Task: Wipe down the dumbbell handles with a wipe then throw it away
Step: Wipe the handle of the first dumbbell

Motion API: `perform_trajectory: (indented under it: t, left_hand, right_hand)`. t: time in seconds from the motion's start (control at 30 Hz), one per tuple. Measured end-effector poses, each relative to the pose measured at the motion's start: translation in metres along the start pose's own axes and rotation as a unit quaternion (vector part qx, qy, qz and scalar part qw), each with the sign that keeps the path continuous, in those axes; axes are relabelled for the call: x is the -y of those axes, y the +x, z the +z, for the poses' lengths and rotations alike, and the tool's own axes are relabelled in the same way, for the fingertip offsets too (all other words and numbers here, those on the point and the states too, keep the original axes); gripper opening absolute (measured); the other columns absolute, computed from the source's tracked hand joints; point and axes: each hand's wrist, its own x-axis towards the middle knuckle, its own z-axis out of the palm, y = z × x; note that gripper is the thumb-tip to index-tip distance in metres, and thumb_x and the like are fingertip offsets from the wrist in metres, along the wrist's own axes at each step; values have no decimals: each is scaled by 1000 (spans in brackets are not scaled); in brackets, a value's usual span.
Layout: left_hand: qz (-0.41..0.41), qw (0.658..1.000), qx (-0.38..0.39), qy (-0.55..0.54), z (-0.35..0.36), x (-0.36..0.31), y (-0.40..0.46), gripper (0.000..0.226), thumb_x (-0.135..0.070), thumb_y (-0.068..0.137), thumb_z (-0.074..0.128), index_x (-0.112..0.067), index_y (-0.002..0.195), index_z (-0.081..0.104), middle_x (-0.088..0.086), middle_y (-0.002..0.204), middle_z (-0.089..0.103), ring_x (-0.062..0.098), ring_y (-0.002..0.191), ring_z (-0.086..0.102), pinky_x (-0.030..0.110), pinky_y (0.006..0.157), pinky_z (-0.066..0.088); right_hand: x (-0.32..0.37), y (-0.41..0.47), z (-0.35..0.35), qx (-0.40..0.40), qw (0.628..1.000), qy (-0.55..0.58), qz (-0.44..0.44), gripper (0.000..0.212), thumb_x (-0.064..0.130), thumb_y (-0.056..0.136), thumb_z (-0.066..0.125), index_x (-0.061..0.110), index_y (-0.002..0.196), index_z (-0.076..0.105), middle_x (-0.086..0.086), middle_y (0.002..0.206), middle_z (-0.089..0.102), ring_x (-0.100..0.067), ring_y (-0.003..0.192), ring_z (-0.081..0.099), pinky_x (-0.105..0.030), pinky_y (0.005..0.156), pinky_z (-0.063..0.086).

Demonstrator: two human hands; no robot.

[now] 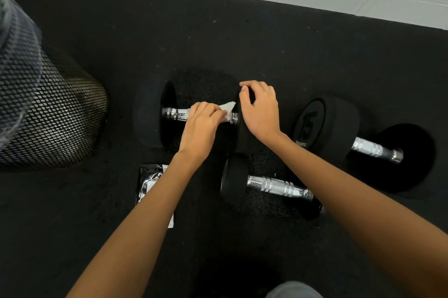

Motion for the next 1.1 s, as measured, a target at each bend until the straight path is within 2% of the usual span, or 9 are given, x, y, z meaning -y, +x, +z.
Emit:
perform_trajectory:
  t: [0.17, 0.3, 0.4, 0.5, 0.63, 0.73, 0.87, 1.0, 1.1]
  left_hand:
    - [-24, 999, -18, 27, -10, 24, -8, 11, 1, 81, 67, -5, 89, 69, 7, 80, 64, 27, 78, 59, 38, 96, 35]
    - [-104, 995, 9, 8, -6, 12, 7, 12, -7, 90, 57, -5, 94, 69, 9, 86, 65, 26, 87, 59, 43, 109, 30]
    - [-108, 992, 45, -44, -2, -1, 16, 17, -8, 92, 54, -6, 100, 69, 10, 95, 66, 26, 95, 60, 46, 112, 25]
    - [-87, 995, 35, -40, -5, 1, 8, 14, -8, 89, 58, -6, 97, 70, 7, 92, 66, 24, 93, 61, 49, 117, 12]
    - [-48, 999, 12, 3, -16, 7, -4, 12, -11, 84, 64, -8, 92, 73, 2, 85, 67, 21, 90, 63, 54, 115, 0]
    - [-21, 998, 26, 53, -25, 8, -10, 15, -11, 85, 61, -9, 95, 72, 2, 85, 70, 23, 97, 64, 63, 112, 2]
    - [7, 993, -15, 116, -47, 22, -21, 15, -18, 89, 63, -12, 98, 72, 0, 96, 71, 22, 110, 59, 56, 115, 0]
    - [-115, 983, -84, 116, -67, 45, -19, 31, -20, 98, 44, -12, 126, 56, 5, 130, 55, 21, 129, 42, 51, 117, 4]
    - [-191, 980, -22, 46, -67, 59, -15, 42, -23, 101, 31, -10, 140, 41, 8, 146, 39, 23, 141, 25, 47, 117, 6]
  right_hand:
    - [-1, 1, 0, -5, 1000, -1, -6, 26, 27, 97, 44, 19, 111, 64, 5, 112, 63, -12, 111, 48, -29, 91, 40]
    - [0, 1, 0, -3, 1000, -10, -11, 27, 27, 97, 43, 18, 112, 64, 4, 113, 62, -13, 111, 48, -33, 93, 41]
    - [2, -1, 2, -26, 989, -122, -80, 34, 29, 96, 37, 18, 110, 66, 0, 117, 62, -19, 113, 52, -41, 95, 38]
    - [9, 3, 3, -54, 924, -299, -231, 32, 27, 95, 41, 16, 113, 65, -3, 122, 61, -23, 122, 50, -49, 101, 32]
    - [36, 8, 7, 152, 835, -411, -333, 52, 19, 90, 55, 9, 139, 42, -10, 139, 49, -27, 134, 38, -46, 111, 25]
    - [49, -6, 21, 256, 854, -372, -258, 58, 14, 95, 48, 7, 148, 25, -11, 132, 54, -26, 122, 51, -36, 97, 41]
    - [52, -17, 28, 268, 909, -287, -141, 54, 7, 92, 51, 1, 142, 32, -16, 121, 59, -30, 108, 59, -33, 74, 46]
    - [50, -29, 35, 271, 908, -294, -129, 60, 0, 84, 57, -6, 138, 33, -20, 133, 47, -32, 120, 46, -35, 101, 38]
    - [52, -23, 33, 257, 937, -222, -82, 41, -7, 83, 52, -2, 123, 49, -19, 122, 55, -32, 111, 51, -36, 92, 42]
